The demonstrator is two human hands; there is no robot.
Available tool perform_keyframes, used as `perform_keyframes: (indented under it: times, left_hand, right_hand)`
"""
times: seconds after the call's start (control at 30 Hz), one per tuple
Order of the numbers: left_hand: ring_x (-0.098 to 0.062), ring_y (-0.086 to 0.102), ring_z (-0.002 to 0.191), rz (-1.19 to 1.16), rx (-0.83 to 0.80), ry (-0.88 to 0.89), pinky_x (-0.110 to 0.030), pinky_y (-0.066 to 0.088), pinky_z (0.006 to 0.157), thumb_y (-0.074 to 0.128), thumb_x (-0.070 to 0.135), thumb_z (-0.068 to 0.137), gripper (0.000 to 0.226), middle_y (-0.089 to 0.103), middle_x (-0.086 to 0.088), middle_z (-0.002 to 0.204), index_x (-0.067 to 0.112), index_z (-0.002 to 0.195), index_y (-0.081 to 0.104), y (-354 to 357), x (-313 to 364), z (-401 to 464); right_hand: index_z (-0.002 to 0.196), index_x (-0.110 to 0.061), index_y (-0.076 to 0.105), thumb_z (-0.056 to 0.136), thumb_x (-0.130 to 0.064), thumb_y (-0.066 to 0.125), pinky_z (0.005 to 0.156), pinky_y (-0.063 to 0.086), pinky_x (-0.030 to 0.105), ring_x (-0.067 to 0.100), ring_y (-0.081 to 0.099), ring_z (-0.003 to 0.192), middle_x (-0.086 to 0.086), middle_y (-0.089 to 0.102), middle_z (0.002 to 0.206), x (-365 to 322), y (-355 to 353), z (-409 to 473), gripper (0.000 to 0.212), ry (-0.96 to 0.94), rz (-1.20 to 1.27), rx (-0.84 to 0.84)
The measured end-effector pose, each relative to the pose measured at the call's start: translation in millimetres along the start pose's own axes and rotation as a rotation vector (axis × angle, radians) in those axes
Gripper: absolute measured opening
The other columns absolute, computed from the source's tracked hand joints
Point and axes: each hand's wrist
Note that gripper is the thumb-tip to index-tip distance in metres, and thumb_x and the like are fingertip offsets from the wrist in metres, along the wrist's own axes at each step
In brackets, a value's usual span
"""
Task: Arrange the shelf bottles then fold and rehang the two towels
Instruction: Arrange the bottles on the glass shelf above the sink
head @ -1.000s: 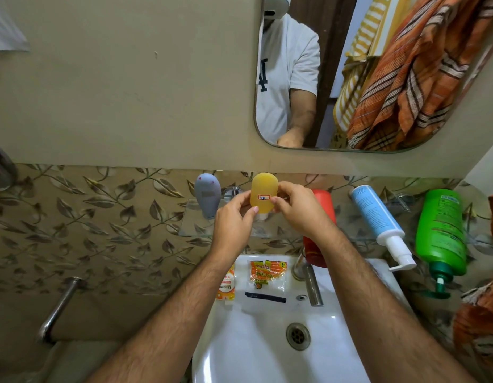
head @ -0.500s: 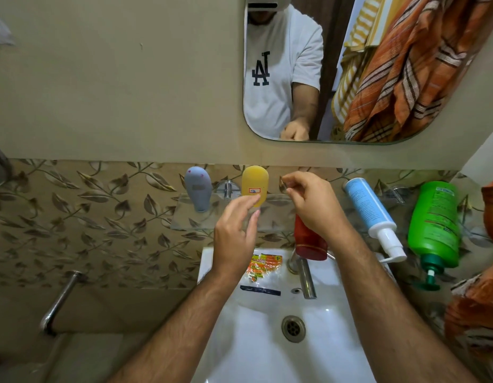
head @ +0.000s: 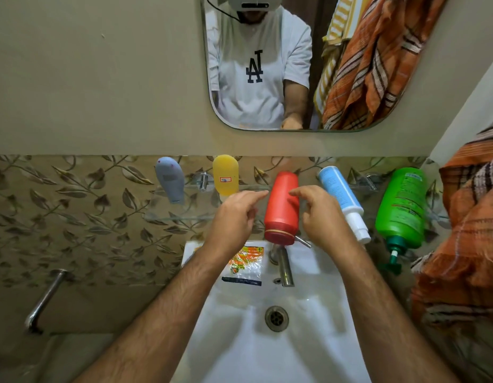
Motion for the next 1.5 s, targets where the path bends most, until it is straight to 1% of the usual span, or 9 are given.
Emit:
perform_keyframes:
  times: [0.27,0.43,0.6,0.73,0.83,0.97,1.13,1.37,1.5]
  left_hand:
    - [-0.021,0.051,0.118,0.112,-0.141,0.004,-0.045,0.042,0.1,0.077,0.007,0.078,0.064,0.061,0.004,0.134,0.025,0.136,0.058,6.9,8.5,-1.1]
    - [-0.019,0.053,0.117,0.012,-0.059,-0.014,-0.034,0.042,0.1,0.076,0.007,0.08,0.057,0.064,0.003,0.131,0.023,0.133,0.061,3.6,6.8,-3.6]
    - [-0.011,0.059,0.111,-0.163,0.047,-0.031,-0.029,0.05,0.091,0.077,0.008,0.081,0.047,0.069,0.006,0.12,0.022,0.125,0.067,-1.8,12.8,10.4]
    - [-0.004,0.062,0.101,-0.306,0.125,-0.079,-0.027,0.053,0.088,0.074,0.007,0.083,0.038,0.069,0.009,0.109,0.019,0.119,0.07,-0.1,24.7,31.1]
    - [-0.006,0.062,0.094,-0.386,0.208,-0.134,-0.029,0.054,0.086,0.073,0.01,0.084,0.034,0.066,0.008,0.102,0.015,0.118,0.071,4.2,33.8,45.6]
    - [-0.006,0.062,0.092,-0.44,0.227,-0.216,-0.025,0.053,0.084,0.071,0.024,0.09,0.033,0.063,0.006,0.102,0.016,0.122,0.069,8.0,42.7,59.7]
    - [-0.009,0.064,0.1,-0.476,0.256,-0.295,-0.036,0.056,0.088,0.067,0.032,0.091,0.032,0.066,0.004,0.11,0.019,0.121,0.069,13.0,46.6,66.6]
    - [-0.008,0.066,0.099,-0.485,0.253,-0.326,-0.04,0.058,0.086,0.063,0.043,0.086,0.042,0.07,0.004,0.111,0.021,0.121,0.069,15.5,46.3,65.8]
    - [-0.006,0.065,0.102,-0.485,0.209,-0.345,-0.037,0.057,0.09,0.067,0.022,0.09,0.038,0.07,0.003,0.115,0.022,0.128,0.064,16.3,47.1,60.9]
  right_hand:
    - [0.146,-0.019,0.045,0.086,0.002,0.065,0.115,0.026,0.032,0.022,0.034,0.142,0.005,0.033,0.158,6.0,2.0,-18.8,0.067,-0.022,-0.05,-0.158]
    - [0.144,-0.022,0.049,0.088,-0.001,0.065,0.118,0.031,0.043,0.022,0.038,0.141,0.005,0.038,0.155,14.0,-0.7,-17.2,0.061,-0.041,0.106,-0.158]
    - [0.134,-0.022,0.058,0.086,0.003,0.061,0.11,0.042,0.042,0.01,0.047,0.129,-0.005,0.053,0.139,13.7,-13.5,-9.5,0.054,-0.085,0.316,-0.079]
    - [0.128,-0.023,0.062,0.089,-0.006,0.056,0.093,0.054,0.039,0.023,0.064,0.107,-0.007,0.067,0.121,10.1,-22.9,7.0,0.043,-0.065,0.449,-0.041]
    - [0.124,-0.013,0.063,0.097,-0.009,0.058,0.085,0.05,0.019,0.005,0.065,0.103,-0.004,0.07,0.111,1.5,-27.9,19.8,0.028,-0.04,0.529,0.01]
    - [0.118,-0.02,0.062,0.099,-0.024,0.058,0.071,0.051,0.022,0.004,0.065,0.084,-0.009,0.069,0.097,-7.5,-29.5,33.3,0.02,0.045,0.551,0.041]
    - [0.118,-0.017,0.063,0.1,-0.027,0.055,0.058,0.045,0.011,-0.009,0.06,0.068,-0.008,0.069,0.092,-11.9,-27.6,40.8,0.022,0.085,0.565,0.066]
    - [0.12,-0.023,0.057,0.099,-0.014,0.056,0.064,0.048,0.011,0.003,0.065,0.09,-0.008,0.069,0.101,-6.2,-23.6,41.5,0.023,0.119,0.563,0.013]
    - [0.124,-0.019,0.057,0.098,-0.009,0.056,0.078,0.057,0.027,0.011,0.067,0.102,-0.003,0.07,0.109,-1.1,-22.0,42.3,0.028,0.097,0.571,-0.006]
Point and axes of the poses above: each hand's wrist, its own z-axis towards the middle knuckle, its own y-axis out of the palm, x = y × z
